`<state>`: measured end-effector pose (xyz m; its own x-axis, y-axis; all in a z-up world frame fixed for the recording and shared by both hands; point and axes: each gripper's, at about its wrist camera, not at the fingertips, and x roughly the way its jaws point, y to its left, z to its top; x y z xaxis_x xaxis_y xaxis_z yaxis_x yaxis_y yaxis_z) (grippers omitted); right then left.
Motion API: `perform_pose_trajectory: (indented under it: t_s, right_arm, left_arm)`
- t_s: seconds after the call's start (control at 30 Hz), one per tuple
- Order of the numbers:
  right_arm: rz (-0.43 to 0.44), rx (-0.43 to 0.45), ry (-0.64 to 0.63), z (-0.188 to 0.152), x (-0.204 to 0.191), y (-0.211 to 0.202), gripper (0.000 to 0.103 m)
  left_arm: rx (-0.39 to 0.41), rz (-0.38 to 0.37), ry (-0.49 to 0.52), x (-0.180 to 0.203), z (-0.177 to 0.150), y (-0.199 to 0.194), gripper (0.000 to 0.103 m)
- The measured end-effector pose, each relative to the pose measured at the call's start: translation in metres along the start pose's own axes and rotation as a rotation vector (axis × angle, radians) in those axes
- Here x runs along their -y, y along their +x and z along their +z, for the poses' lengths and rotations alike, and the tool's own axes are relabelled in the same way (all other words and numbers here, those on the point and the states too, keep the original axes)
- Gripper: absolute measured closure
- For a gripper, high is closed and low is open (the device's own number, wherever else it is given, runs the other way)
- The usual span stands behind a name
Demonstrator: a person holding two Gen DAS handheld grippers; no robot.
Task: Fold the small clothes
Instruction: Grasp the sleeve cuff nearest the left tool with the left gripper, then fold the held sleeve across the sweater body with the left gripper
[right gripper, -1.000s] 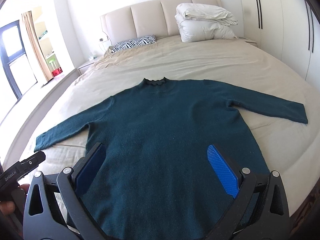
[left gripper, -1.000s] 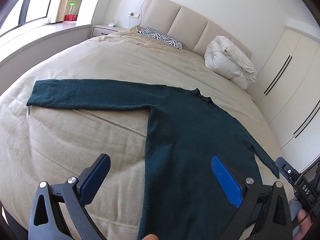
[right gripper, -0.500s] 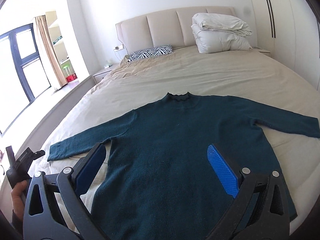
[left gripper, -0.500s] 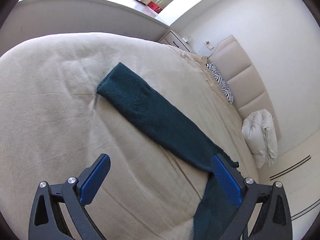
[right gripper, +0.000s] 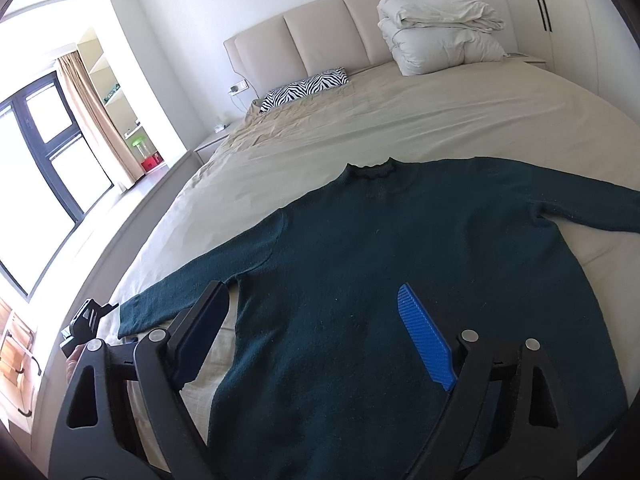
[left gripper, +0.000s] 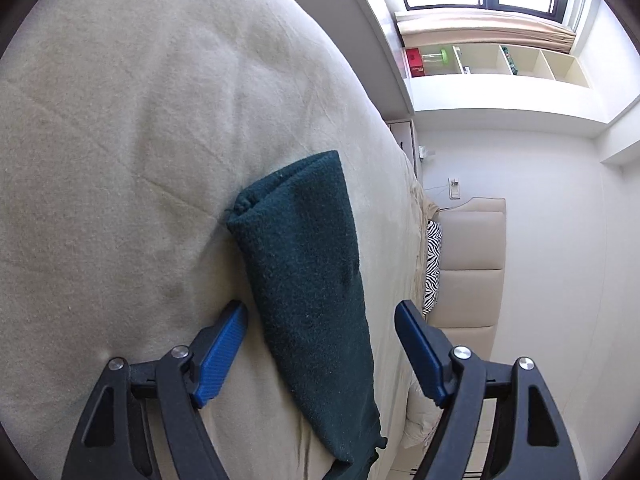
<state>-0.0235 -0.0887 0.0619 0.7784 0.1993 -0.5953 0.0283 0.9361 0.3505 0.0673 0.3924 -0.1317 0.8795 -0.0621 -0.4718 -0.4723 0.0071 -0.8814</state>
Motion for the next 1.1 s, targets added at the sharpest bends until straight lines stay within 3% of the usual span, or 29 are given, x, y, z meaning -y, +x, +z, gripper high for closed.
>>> perform_pose_trajectory:
  t_s: [0.03,0.1,0.17,0.27,0.37,0.47,0.57,0.63,0.7,0.77,0.87,0.93,1.1]
  right_arm:
    - [0.005,-0.001,0.007,0.000,0.003,0.000,0.019]
    - [0.006,-0.002,0.013,0.001,0.010,0.003,0.019]
    - [0.009,0.004,0.017,0.001,0.014,0.003,0.019]
    - [0.008,0.017,0.029,0.001,0.024,-0.001,0.019]
    - [0.006,0.027,0.055,0.003,0.041,-0.004,0.023]
    - [0.004,0.024,0.084,0.006,0.059,-0.005,0.035]
    - [0.008,0.024,0.120,0.011,0.079,-0.003,0.040]
    - [0.012,0.033,0.147,0.016,0.095,-0.003,0.040]
    - [0.028,0.025,0.166,0.022,0.109,0.003,0.040]
    - [0.048,0.002,0.187,0.029,0.123,0.015,0.040]
    - [0.102,-0.064,0.236,0.037,0.142,0.047,0.040]
    - [0.156,-0.137,0.271,0.042,0.149,0.077,0.040]
    - [0.334,-0.340,0.354,0.044,0.145,0.162,0.040]
  left_arm:
    - [0.009,0.001,-0.014,-0.002,0.003,0.003,0.028]
    - [0.019,0.018,-0.026,-0.001,0.008,0.009,0.042]
    - [0.011,0.036,-0.029,-0.001,0.013,0.018,0.072]
    - [0.003,0.060,-0.020,0.004,0.016,0.027,0.095]
    - [0.010,0.084,0.160,0.049,0.000,0.035,0.096]
    - [-0.043,0.070,0.494,0.119,-0.053,0.050,0.095]
    - [-0.105,0.058,0.903,0.180,-0.155,0.066,0.095]
    - [-0.116,0.068,1.208,0.195,-0.237,0.072,0.095]
    - [-0.106,0.091,1.464,0.183,-0.311,0.077,0.095]
    - [-0.116,0.130,1.637,0.156,-0.362,0.085,0.095]
    - [-0.158,0.187,1.748,0.112,-0.400,0.091,0.095]
    - [-0.153,0.235,1.796,0.095,-0.408,0.097,0.094]
    - [-0.140,0.252,1.790,0.080,-0.407,0.087,0.090]
